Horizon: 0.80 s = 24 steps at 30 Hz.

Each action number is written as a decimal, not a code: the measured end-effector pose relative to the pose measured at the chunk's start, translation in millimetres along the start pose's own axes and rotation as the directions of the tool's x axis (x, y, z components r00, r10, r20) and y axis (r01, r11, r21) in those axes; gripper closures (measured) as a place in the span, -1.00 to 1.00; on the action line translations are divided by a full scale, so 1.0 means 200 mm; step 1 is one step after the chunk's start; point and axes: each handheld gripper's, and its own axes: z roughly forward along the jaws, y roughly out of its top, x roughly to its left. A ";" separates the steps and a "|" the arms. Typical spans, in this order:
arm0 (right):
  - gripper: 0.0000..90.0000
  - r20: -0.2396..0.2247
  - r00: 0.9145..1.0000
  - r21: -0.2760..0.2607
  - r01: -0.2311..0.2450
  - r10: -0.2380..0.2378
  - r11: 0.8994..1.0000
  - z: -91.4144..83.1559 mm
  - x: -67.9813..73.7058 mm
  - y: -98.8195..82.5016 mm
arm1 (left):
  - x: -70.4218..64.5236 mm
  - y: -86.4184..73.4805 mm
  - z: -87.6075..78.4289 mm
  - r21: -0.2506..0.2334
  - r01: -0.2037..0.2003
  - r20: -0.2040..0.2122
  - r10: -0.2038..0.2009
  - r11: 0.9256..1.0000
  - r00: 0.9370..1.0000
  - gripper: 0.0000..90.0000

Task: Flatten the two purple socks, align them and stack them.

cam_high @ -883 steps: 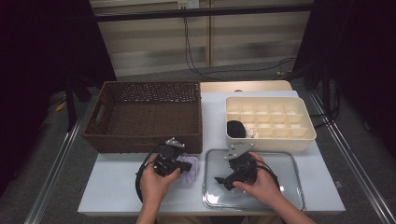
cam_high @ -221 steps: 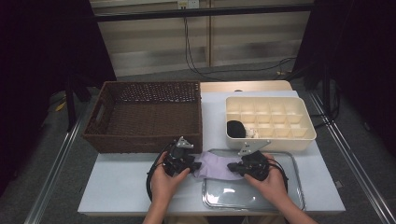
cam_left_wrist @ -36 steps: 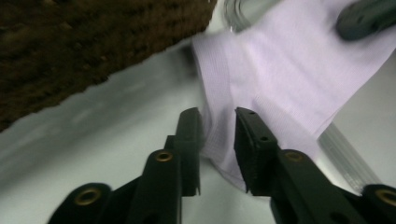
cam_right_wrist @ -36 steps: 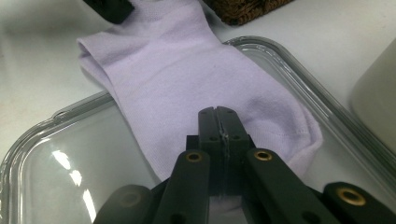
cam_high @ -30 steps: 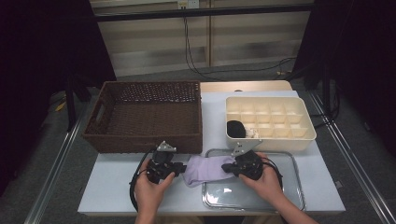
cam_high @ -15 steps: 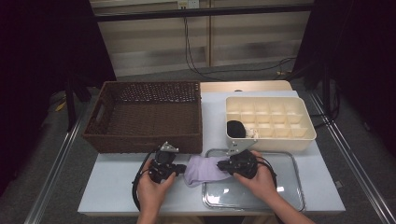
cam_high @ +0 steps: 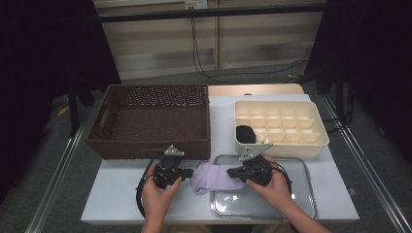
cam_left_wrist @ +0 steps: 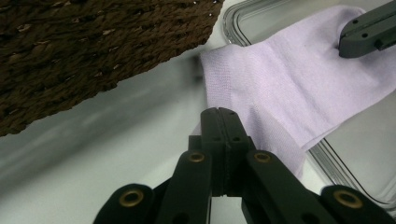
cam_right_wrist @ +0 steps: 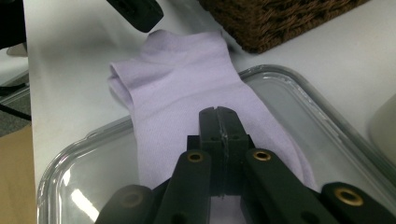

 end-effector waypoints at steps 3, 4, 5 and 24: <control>1.00 0.004 1.000 0.023 0.001 -0.001 1.000 0.02 -0.01 -0.02 | -0.01 -0.01 0.00 0.002 0.007 0.013 -0.008 1.000 1.000 0.90; 0.99 0.001 1.000 0.016 -0.009 0.009 1.000 0.02 -0.01 -0.03 | -0.01 -0.01 0.01 0.002 0.010 0.016 -0.010 1.000 1.000 0.85; 0.94 0.003 1.000 0.013 -0.011 0.011 1.000 0.02 -0.01 -0.03 | -0.01 -0.01 0.01 0.014 0.012 0.015 -0.013 1.000 1.000 0.85; 1.00 0.013 1.000 -0.002 0.013 -0.013 1.000 0.03 0.01 -0.02 | -0.02 0.00 0.03 0.045 -0.004 -0.008 0.005 0.999 1.000 1.00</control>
